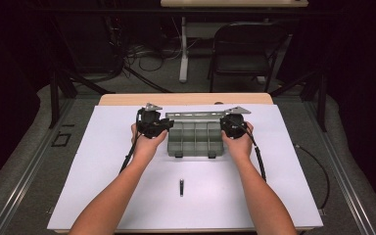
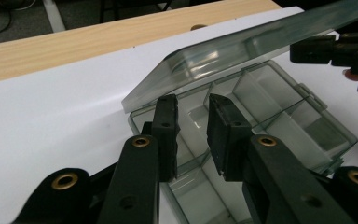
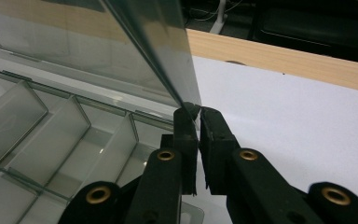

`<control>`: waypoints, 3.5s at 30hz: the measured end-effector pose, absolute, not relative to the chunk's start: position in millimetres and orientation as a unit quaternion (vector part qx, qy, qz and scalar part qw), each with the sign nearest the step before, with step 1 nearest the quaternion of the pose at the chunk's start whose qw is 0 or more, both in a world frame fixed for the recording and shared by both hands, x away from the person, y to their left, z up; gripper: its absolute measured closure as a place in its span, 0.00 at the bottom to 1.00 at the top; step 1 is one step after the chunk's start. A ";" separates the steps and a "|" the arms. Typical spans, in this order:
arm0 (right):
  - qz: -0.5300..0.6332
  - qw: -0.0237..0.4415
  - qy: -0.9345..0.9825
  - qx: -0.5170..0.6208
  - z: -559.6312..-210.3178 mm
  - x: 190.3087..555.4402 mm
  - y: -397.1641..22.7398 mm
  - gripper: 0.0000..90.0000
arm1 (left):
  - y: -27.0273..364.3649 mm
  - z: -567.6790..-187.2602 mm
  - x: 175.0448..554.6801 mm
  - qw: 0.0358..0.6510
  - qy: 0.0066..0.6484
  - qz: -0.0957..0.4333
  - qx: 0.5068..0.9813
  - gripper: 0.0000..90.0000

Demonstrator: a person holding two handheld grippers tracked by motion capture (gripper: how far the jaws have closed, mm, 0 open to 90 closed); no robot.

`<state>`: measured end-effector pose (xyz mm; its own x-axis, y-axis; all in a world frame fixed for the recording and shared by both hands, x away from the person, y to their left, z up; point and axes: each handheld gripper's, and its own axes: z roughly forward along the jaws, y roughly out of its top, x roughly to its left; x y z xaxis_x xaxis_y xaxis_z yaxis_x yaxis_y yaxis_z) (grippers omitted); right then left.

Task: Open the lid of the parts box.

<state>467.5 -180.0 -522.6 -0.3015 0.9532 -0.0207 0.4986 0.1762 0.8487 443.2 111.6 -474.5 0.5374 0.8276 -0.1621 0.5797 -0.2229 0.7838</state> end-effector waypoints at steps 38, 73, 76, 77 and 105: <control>0.388 0.291 0.705 0.516 -523.9 466.7 -179.4 0.96 | 102.9 -543.0 447.1 0.318 0.486 0.119 0.805 0.60; 0.394 0.312 0.687 0.525 -525.8 465.5 -175.5 0.96 | 95.1 -552.3 444.9 0.310 0.479 0.141 0.809 0.74; 0.395 0.312 0.683 0.528 -525.7 466.2 -175.3 0.96 | 95.2 -552.2 445.0 0.310 0.479 0.140 0.810 0.74; 0.397 0.311 0.681 0.531 -525.7 466.8 -175.4 0.96 | 95.2 -552.3 445.0 0.310 0.479 0.140 0.809 0.74; 0.378 0.279 0.675 0.569 -514.7 493.5 -174.2 0.99 | 95.1 -552.8 444.4 0.312 0.483 0.141 0.805 0.75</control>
<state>493.5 -174.2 -514.7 -0.1970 0.9789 0.0539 0.5580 0.0668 0.8271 444.4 95.1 -552.8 0.4928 0.8670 -0.0746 0.6906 -0.3375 0.6397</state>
